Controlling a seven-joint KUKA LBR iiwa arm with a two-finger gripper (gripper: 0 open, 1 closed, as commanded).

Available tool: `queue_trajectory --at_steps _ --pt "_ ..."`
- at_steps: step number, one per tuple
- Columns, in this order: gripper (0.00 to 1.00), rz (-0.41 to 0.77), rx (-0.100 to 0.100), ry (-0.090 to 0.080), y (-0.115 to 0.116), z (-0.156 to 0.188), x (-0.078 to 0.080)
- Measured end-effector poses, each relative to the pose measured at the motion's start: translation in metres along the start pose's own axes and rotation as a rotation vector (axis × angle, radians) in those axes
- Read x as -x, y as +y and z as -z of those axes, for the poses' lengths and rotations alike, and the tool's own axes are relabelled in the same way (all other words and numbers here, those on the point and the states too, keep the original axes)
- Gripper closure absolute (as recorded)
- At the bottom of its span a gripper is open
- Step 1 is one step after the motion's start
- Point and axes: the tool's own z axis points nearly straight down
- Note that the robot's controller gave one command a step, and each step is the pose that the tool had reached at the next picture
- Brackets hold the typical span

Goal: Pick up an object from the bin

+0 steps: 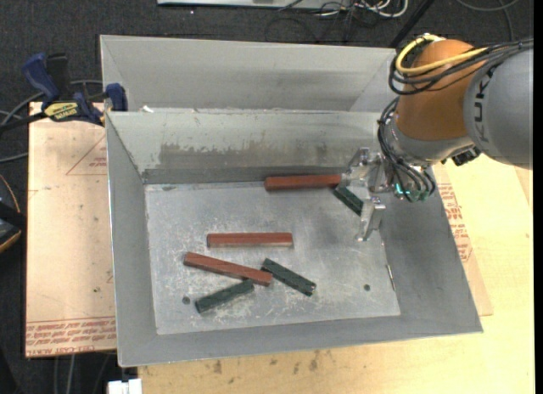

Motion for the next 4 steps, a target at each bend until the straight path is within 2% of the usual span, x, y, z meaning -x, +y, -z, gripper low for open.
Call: queue_trajectory --at_steps 1,2,3,4 --pt "0.00 0.001 -0.001 -0.008 0.000 0.005 0.002" --pt "1.00 -0.026 -0.002 -0.020 -0.018 -0.054 0.025" --pt "1.00 -0.026 -0.002 -0.020 -0.018 -0.054 0.025" --pt "1.00 -0.032 0.000 -0.004 -0.020 0.002 0.017"
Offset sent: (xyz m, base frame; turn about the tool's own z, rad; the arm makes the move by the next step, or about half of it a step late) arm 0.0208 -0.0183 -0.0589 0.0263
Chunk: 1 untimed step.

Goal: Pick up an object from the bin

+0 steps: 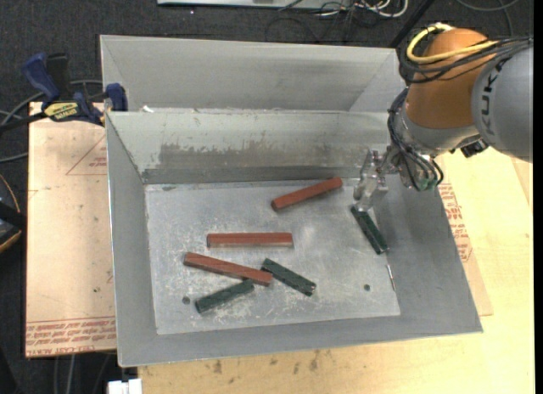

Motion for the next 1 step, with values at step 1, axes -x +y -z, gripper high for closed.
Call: queue_trajectory --at_steps 1 --pt "0.00 -0.002 -0.001 -0.006 0.0010 0.0492 0.0011"
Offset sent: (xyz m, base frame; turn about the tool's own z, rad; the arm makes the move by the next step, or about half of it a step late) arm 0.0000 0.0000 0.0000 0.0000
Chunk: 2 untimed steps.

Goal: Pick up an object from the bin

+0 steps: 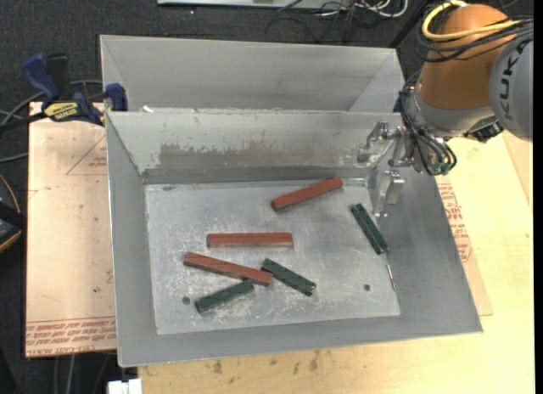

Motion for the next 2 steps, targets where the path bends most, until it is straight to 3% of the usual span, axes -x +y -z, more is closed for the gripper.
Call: queue_trajectory --at_steps 1,2 --pt "0.00 0.000 0.000 0.001 0.001 -0.012 0.000" --pt "1.00 0.092 0.001 0.000 0.063 -0.089 -0.001"
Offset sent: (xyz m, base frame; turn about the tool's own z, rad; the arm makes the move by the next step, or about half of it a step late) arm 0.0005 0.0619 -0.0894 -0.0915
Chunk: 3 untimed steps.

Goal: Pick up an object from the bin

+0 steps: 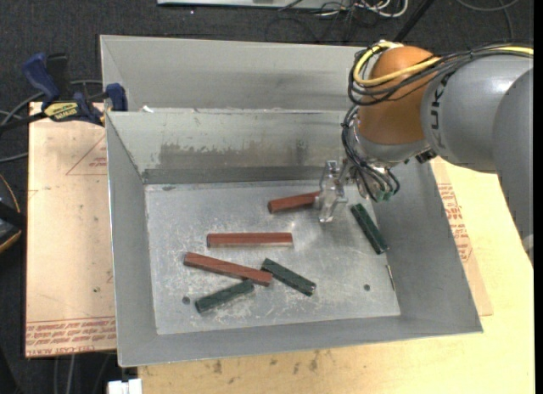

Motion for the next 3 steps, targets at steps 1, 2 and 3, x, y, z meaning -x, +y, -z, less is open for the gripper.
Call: queue_trajectory --at_steps 1,2,3 --pt "1.00 0.000 0.000 0.000 0.000 0.000 0.000" --pt "0.00 0.158 0.000 0.002 -0.013 0.024 -0.029" --pt "0.00 0.159 0.000 0.003 -0.012 0.024 -0.029"
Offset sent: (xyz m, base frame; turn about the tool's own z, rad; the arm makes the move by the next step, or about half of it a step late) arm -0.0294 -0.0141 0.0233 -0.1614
